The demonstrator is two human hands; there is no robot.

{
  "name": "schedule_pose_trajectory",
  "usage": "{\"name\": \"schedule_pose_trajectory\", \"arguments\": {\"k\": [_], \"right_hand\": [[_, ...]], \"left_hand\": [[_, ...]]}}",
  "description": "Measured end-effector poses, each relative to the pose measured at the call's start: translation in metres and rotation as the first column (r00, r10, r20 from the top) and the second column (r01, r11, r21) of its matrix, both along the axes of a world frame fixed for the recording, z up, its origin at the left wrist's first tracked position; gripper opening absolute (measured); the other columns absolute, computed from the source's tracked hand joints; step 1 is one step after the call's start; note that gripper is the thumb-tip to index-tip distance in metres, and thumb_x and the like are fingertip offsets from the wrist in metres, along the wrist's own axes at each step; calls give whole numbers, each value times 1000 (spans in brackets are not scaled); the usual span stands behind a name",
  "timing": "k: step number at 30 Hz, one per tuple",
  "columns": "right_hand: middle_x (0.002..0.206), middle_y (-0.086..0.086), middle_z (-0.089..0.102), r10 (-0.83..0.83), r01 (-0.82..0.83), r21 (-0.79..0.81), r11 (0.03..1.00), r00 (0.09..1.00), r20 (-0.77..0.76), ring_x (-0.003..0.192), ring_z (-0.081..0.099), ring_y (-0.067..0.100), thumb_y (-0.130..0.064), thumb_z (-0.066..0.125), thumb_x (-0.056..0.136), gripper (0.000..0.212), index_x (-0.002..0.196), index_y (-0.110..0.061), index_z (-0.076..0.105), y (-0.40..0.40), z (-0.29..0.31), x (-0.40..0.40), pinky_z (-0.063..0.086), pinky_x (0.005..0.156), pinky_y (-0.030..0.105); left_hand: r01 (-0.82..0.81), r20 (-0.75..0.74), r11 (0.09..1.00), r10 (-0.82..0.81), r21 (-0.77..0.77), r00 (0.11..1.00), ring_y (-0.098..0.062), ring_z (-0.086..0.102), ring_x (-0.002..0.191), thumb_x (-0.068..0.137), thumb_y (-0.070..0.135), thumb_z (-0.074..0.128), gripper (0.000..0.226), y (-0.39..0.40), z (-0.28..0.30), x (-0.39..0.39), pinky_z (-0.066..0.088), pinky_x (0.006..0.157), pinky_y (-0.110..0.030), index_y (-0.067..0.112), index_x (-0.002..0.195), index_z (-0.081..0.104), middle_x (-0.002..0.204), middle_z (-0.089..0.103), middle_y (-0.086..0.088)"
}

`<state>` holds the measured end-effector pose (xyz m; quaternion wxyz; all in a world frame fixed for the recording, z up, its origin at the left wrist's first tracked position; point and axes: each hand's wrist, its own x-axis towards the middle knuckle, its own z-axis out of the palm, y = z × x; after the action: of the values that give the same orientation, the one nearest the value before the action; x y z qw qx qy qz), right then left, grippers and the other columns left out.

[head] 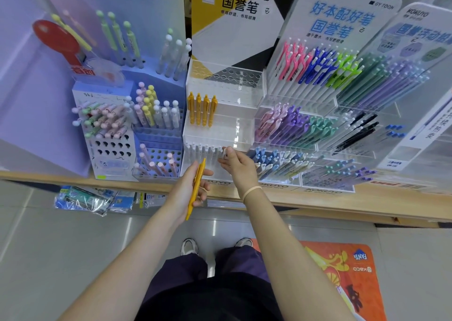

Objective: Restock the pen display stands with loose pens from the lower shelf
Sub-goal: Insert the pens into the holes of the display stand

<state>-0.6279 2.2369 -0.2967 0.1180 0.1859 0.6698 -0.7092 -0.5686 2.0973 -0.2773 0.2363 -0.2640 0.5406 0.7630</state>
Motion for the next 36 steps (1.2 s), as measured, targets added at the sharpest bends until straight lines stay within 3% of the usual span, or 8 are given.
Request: {"name": "schedule_pose_trajectory", "arguments": {"k": [9, 14, 17, 21, 25, 29, 33, 36], "right_hand": [[92, 9, 63, -157, 156, 18, 988, 985, 71, 96, 70, 32, -29, 64, 96, 21, 95, -9, 56, -9, 6, -4, 59, 85, 35], [69, 8, 54, -83, 40, 267, 963, 985, 152, 52, 59, 20, -44, 60, 95, 38, 78, -13, 46, -7, 31, 6, 50, 56, 34], [72, 7, 59, 25, -40, 247, 968, 998, 63, 50, 52, 15, -43, 60, 96, 42, 81, -4, 63, -3, 56, 13, 40, 51, 29], [62, -10, 62, 185, -169, 171, 971, 980, -78, 56, 52, 3, -23, 68, 93, 18, 91, -6, 73, -1, 93, 2, 41, 51, 16], [76, 3, 67, 96, -63, 156, 986, 972, -216, 64, 59, 11, -16, 64, 96, 17, 101, -1, 70, 1, 115, -21, 48, 56, 22], [88, 13, 67, -33, 65, 80, 995, 936, -351, 75, 68, 23, -12, 58, 99, 13, 107, -4, 63, 8, 128, -44, 58, 64, 30], [92, 8, 66, 2, 72, 154, 985, 902, -432, 83, 70, 28, -11, 58, 99, 8, 101, -17, 61, 5, 123, -60, 60, 76, 39], [93, 8, 66, 28, 58, 181, 982, 897, -441, 87, 70, 31, -10, 57, 99, 11, 99, -20, 61, 0, 117, -66, 60, 80, 40]], "left_hand": [[4, -97, 999, -7, -34, 995, -13, 53, 61, 108, 17, 40, 32, -2, -3, 5, 38, 59, -26, 10, 116, 70, 77, 61, -4], [28, -162, 999, -23, 29, 986, -13, 52, 59, 105, 22, 48, 27, -4, 4, 4, 39, 52, -24, 20, 123, 68, 76, 61, -2], [12, -202, 1000, -9, 10, 979, -13, 52, 60, 103, 20, 53, 24, -4, 15, -3, 38, 53, -23, 17, 119, 71, 76, 60, -1], [5, -287, 996, -30, -89, 958, -13, 54, 69, 101, 15, 56, 19, 0, 37, -21, 40, 63, -25, 18, 102, 76, 75, 66, 4], [-24, -427, 943, -127, -331, 895, -11, 64, 92, 100, 19, 61, 15, -2, 61, -45, 50, 83, -26, 29, 104, 72, 98, 72, 6], [-328, -607, 547, -469, -770, 642, -19, 51, 122, 96, 37, 50, 43, -21, 73, -68, 39, 106, -34, 10, 127, 64, 131, 57, -6], [-348, -300, 121, -796, -930, 526, -26, 16, 153, 96, 45, 34, 67, -33, 64, -90, 10, 124, -43, 8, 153, 36, 163, 28, -10], [-299, -115, -56, -842, -953, 526, -22, 6, 155, 96, 52, 26, 74, -41, 50, -99, 1, 125, -46, 13, 159, 22, 167, 18, -6]]}}
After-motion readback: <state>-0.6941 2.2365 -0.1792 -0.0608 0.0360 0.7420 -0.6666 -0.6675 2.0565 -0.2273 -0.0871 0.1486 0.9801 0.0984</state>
